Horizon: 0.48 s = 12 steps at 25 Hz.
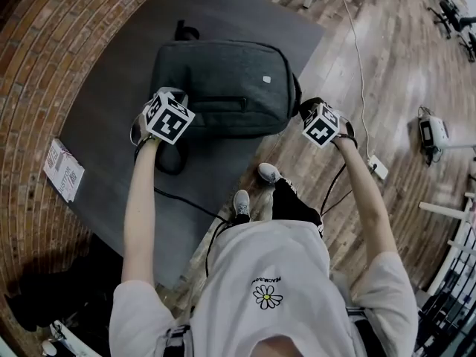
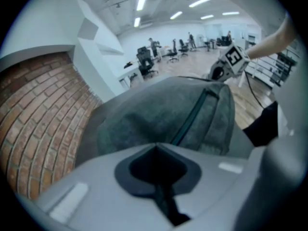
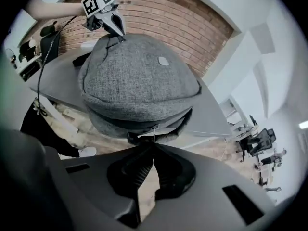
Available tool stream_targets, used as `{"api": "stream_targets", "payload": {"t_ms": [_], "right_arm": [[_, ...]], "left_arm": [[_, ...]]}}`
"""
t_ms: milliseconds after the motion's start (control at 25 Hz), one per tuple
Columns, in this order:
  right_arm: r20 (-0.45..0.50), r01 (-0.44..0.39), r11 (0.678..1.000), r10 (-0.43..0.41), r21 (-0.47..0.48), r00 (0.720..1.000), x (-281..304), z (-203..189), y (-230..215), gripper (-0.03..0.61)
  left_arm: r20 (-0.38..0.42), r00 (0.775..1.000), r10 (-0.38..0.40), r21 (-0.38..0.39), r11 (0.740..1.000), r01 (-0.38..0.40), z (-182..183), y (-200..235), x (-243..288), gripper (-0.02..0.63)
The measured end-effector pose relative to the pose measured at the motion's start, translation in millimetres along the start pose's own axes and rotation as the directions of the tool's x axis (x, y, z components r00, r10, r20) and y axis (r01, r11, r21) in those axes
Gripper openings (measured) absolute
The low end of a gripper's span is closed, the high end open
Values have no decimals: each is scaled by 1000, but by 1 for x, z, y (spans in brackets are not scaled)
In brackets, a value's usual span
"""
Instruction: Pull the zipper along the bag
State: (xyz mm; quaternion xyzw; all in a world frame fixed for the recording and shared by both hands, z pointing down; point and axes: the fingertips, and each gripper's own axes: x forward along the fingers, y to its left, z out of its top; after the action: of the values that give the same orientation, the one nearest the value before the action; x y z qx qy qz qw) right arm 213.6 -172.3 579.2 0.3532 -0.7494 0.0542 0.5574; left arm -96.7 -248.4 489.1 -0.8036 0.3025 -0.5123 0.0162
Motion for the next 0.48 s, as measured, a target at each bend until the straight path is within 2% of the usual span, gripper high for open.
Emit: {"api": "stream_targets", "payload": {"t_ms": [120, 200, 320, 400, 480], "right_arm": [[37, 86, 996, -87, 38, 995, 2, -1, -5, 36], [50, 108, 994, -110, 26, 993, 2, 0, -7, 46], [59, 108, 993, -105, -49, 993, 2, 5, -9, 57], [43, 92, 989, -87, -120, 995, 4, 8, -7, 53], [18, 66, 980, -63, -187, 998, 10, 9, -3, 37]], "left_arm": [[-21, 1000, 0, 27, 1000, 1, 1, 0, 1, -2], [-10, 1000, -1, 24, 1000, 1, 1, -1, 2, -2], [-5, 1000, -23, 31, 999, 23, 2, -1, 1, -2], [-8, 999, -53, 78, 995, 54, 4, -1, -3, 0], [27, 998, -59, 116, 992, 55, 12, 0, -10, 0]]}}
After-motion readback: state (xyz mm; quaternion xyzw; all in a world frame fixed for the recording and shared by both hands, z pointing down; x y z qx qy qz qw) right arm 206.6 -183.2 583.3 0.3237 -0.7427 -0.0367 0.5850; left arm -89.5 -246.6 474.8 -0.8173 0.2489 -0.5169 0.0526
